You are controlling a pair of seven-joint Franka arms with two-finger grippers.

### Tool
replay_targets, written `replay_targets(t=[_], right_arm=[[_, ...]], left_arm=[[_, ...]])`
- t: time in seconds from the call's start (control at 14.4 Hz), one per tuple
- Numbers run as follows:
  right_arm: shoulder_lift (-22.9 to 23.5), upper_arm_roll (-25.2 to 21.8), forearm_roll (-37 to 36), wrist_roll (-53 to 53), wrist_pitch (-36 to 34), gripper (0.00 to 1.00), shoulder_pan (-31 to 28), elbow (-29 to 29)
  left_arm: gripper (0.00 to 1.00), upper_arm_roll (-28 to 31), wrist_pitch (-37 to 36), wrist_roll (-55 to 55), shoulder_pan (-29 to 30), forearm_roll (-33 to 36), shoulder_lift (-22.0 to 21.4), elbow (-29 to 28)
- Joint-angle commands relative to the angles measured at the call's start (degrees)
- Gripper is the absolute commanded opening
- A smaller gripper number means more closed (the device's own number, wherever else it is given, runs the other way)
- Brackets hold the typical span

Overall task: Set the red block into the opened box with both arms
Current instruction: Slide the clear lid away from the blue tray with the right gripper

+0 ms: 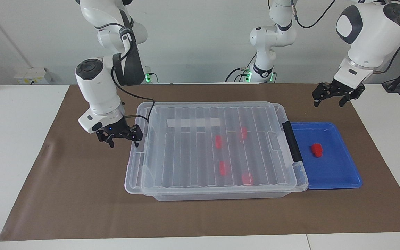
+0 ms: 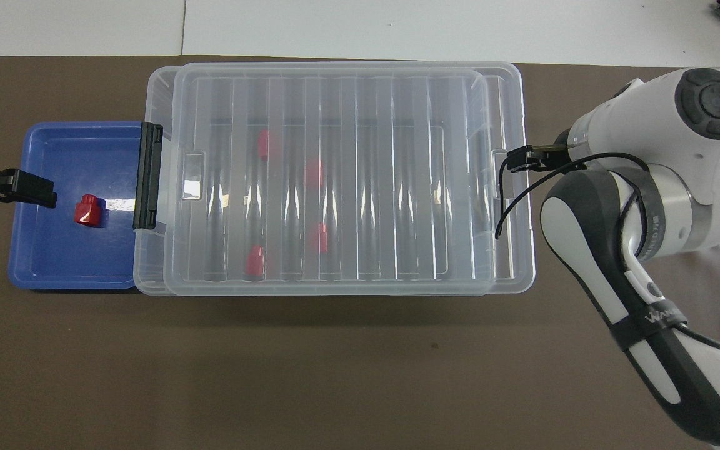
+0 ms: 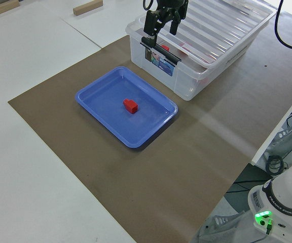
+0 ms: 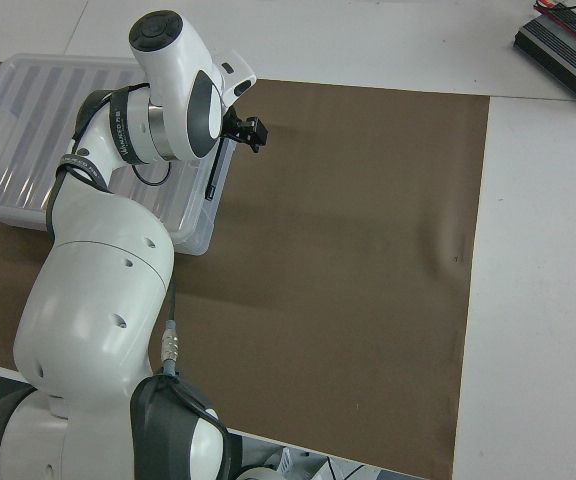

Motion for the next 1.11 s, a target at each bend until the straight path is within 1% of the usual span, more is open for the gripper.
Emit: replay_targets(t=[0.0,0.48,0.76,1.04], right_arm=[[-0.7,0.3,-2.4,-1.0,0.8,1.0,-2.2,-0.8],[-1.2,0.2,-5.8,-1.6,-0.8,1.0,-6.4,-0.5],[-1.6,0.1,-6.1,-4.5,-3.0,1.0,-8.4,0.1],[-1.8,-0.1,-7.5,-6.1,-3.4,1.0,-9.6,0.2]], left_arm=[[1.0,0.0,-0.2,-0.6,-0.1,1.1,-0.9,-0.4],[1.0,0.0,-0.2,-0.5,-0.1,1.1,-0.9,-0.4],[1.0,0.0,-0.2,-0.6,-0.1,1.1,-0.9,-0.4],[1.0,0.0,-0.2,-0.6,-0.1,1.1,-0.9,-0.4]])
